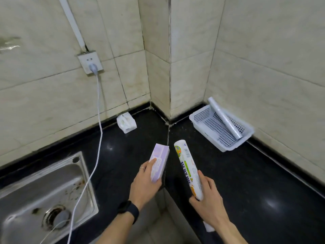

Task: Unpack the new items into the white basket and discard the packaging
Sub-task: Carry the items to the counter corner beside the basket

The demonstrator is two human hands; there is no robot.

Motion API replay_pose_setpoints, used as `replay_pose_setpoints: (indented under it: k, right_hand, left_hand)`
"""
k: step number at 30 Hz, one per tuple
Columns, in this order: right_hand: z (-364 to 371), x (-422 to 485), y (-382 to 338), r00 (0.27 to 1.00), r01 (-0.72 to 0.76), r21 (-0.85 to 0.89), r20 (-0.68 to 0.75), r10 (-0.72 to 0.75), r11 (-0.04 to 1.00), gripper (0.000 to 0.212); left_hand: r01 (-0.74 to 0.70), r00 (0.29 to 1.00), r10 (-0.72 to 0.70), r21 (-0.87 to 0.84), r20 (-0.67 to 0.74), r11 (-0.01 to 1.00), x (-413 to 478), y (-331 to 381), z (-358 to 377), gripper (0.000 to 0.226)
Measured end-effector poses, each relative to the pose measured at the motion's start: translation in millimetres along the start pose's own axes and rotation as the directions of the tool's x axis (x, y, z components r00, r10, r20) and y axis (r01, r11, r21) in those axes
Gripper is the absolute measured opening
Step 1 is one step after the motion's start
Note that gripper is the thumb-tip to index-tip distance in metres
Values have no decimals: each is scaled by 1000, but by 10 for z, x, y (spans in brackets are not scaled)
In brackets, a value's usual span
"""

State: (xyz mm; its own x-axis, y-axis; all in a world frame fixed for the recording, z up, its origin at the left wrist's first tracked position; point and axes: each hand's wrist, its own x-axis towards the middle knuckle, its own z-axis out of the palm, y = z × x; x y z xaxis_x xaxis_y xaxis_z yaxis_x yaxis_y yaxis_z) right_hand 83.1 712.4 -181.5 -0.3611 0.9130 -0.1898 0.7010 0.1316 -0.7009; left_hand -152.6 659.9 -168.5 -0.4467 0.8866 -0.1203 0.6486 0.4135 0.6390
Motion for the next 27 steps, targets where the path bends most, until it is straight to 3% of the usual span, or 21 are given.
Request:
replay_pose_setpoints:
  k: [9, 14, 23, 27]
  right_hand:
    - [205, 938, 153, 970, -200, -41, 131, 204, 979, 95]
    - [302, 1576, 153, 946, -290, -80, 125, 298, 954, 93]
    - [626, 2857, -67, 949, -313, -37, 39, 314, 949, 92]
    - [829, 3069, -22, 956, -289, -198, -8, 293, 937, 90]
  left_hand:
    - [78, 973, -91, 66, 213, 995, 1160, 26, 436, 72]
    - [85, 951, -90, 30, 295, 996, 1891, 64, 687, 73]
    - [95, 963, -111, 77, 244, 992, 3044, 107, 927, 77]
    - [81, 938, -134, 175, 320, 981, 3146, -56, 1017, 91]
